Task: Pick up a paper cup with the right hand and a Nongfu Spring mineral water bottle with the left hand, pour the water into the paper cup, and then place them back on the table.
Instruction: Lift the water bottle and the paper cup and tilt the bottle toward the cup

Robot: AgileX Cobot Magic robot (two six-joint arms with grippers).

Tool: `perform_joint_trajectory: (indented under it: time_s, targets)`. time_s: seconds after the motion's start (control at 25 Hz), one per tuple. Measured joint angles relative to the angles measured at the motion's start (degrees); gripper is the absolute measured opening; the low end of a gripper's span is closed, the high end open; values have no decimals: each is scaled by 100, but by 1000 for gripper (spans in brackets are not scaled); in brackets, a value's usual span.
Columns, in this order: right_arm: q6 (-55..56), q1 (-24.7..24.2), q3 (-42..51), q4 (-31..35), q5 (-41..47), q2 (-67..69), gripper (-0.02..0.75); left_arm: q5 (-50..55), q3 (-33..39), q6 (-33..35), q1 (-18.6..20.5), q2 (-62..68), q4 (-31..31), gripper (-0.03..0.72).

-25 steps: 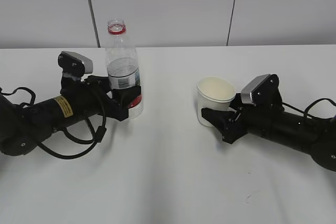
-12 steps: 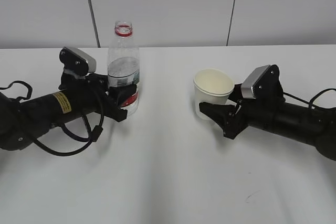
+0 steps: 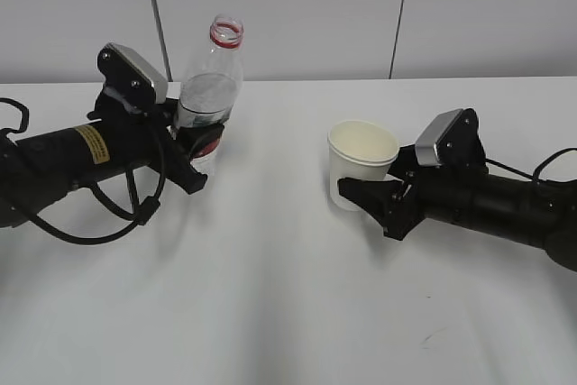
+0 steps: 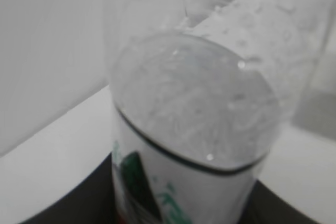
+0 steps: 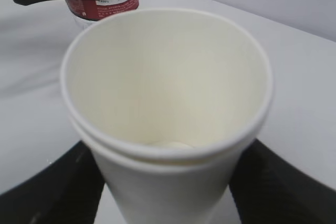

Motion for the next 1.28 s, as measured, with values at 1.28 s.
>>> perform_joint_trajectory:
  time_s: [1.28]
  targets:
    - [869,716,-1136,-498,1235,-3,510,1535,-991,1272,0,-62,322,309]
